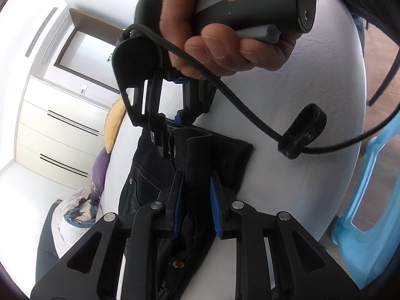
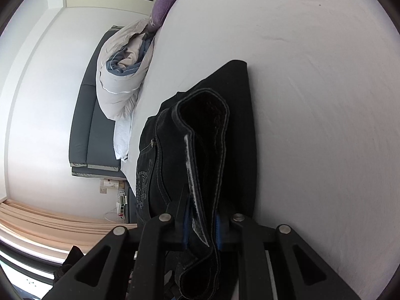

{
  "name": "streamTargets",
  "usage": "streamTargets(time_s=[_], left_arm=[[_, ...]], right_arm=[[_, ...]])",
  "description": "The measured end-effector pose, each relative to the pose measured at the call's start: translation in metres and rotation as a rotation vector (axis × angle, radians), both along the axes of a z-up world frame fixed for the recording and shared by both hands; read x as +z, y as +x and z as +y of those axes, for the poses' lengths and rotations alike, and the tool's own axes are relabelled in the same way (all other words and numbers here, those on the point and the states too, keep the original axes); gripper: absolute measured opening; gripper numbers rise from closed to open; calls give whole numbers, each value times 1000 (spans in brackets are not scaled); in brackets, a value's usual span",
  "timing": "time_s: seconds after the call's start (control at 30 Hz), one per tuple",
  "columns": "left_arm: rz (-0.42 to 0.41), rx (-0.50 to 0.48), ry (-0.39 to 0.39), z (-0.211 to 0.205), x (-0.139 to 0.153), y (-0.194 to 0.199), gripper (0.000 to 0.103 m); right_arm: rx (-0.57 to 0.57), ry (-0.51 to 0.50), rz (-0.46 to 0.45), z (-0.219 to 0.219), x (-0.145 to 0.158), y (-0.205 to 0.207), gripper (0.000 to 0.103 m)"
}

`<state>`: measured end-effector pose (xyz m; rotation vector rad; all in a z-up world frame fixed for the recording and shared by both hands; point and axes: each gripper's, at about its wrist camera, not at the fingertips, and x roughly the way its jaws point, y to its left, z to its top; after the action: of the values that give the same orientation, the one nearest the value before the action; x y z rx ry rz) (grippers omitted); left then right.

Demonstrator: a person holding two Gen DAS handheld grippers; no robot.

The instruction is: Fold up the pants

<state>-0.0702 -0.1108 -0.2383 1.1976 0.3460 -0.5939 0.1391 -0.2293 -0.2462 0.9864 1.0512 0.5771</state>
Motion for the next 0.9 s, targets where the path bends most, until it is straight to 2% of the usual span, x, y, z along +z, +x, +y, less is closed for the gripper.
streamTargets(time_s=[0.07, 0.13, 0.17, 0.23, 0.27, 0.3, 0.33, 0.37, 0.43, 0.5, 0.57, 0.63, 0.7, 0.77, 0.8, 0.83, 0.9], left_arm=[[17, 5, -4, 2, 6, 8, 20], [49, 20, -28, -4, 18, -1, 20], [66, 29, -42, 5, 25, -21, 20], [100, 50, -81, 18, 41, -21, 20], [105, 67, -107, 27, 43, -21, 20], [117, 82, -125, 33, 49, -20, 20], [158, 113, -161, 45, 58, -15, 20], [183, 138, -195, 56, 66, -16, 20], [235, 207, -285, 77, 81, -5, 20], [318, 292, -415, 101, 96, 19, 20], [412, 387, -577, 125, 109, 51, 20], [508, 415, -679, 136, 111, 72, 20], [557, 446, -704, 136, 106, 84, 20], [656, 479, -656, 124, 81, 100, 20], [684, 506, -639, 121, 66, 104, 20], [718, 540, -635, 123, 52, 108, 20], [754, 548, -705, 132, 46, 110, 20]], right_arm=[[-7, 10, 12, -1, -3, 0, 17], [-9, 16, 16, -4, -3, -2, 22], [-12, 9, 16, -6, -2, -3, 25], [-36, -29, 6, -14, 5, -9, 37], [-54, -44, -2, -19, 10, -12, 39], [-77, -55, 0, -26, 13, -15, 45], [-109, -81, 10, -33, 16, -18, 54], [-146, -114, 15, -40, 21, -22, 54], [-147, -44, -42, -44, 35, -25, 54], [-93, 67, -125, -35, 49, -26, 54], [-15, 128, -201, -16, 61, -26, 54], [53, 124, -219, 3, 59, -26, 54], [98, 93, -176, 18, 43, -27, 54], [122, -11, -94, 28, 16, -28, 39], [116, -56, -86, 29, 3, -30, 12], [92, -56, -88, 24, -3, -33, 0], [65, 15, -45, 11, -13, -35, 0]])
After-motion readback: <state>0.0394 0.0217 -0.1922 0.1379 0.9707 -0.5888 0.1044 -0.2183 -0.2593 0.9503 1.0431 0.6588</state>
